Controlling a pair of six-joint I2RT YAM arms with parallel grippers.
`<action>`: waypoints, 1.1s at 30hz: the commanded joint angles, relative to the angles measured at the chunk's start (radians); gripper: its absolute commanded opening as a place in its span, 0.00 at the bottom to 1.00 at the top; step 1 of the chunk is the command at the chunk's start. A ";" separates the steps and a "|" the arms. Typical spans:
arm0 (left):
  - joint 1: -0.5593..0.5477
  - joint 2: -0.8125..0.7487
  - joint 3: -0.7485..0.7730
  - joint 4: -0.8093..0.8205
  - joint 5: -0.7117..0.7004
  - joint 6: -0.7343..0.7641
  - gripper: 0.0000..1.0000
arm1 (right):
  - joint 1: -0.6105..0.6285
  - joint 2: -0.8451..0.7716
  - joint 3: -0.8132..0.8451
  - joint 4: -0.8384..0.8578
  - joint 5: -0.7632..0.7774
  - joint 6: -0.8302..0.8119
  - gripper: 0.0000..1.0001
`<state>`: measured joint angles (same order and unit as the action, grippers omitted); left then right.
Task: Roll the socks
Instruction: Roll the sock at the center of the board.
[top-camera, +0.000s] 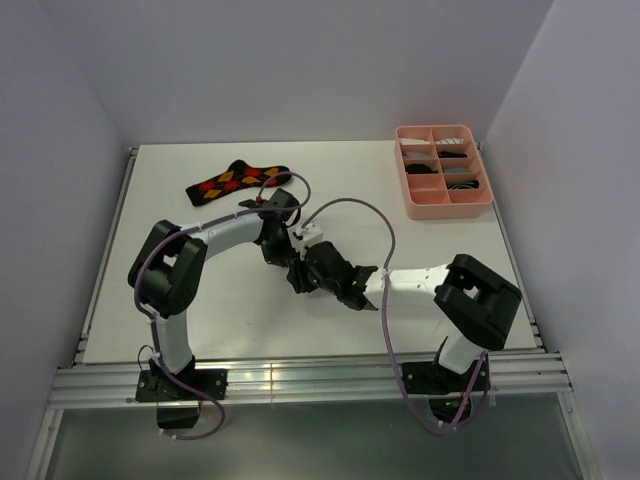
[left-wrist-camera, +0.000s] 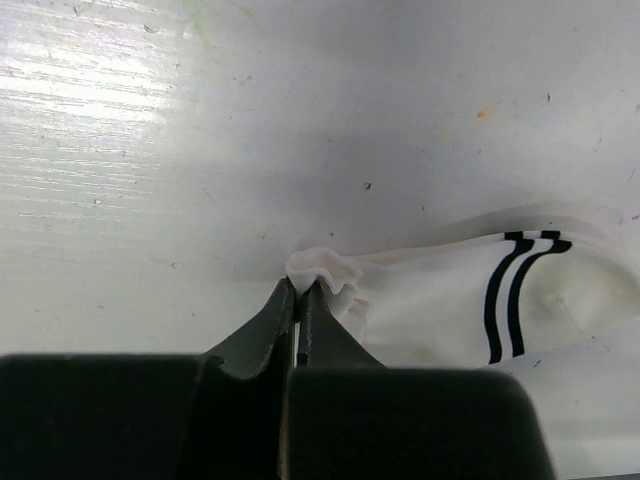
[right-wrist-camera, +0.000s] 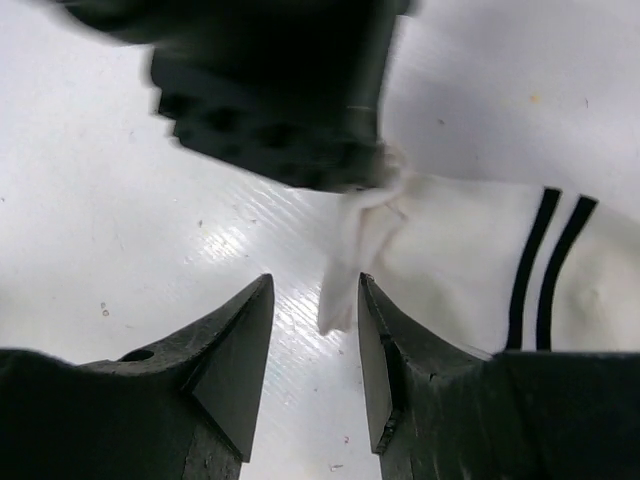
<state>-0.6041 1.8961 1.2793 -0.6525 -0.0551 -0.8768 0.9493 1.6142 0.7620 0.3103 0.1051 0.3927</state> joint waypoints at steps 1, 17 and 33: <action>-0.006 0.029 0.041 -0.073 -0.034 0.027 0.00 | 0.080 0.013 0.059 0.001 0.217 -0.129 0.47; -0.006 0.046 0.064 -0.102 -0.022 0.033 0.00 | 0.184 0.225 0.149 -0.013 0.476 -0.181 0.42; -0.006 0.021 0.042 -0.078 0.012 0.001 0.00 | 0.164 0.343 0.146 -0.091 0.397 -0.088 0.04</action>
<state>-0.6044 1.9274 1.3300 -0.7105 -0.0578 -0.8680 1.1313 1.8919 0.9207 0.2794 0.5415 0.2386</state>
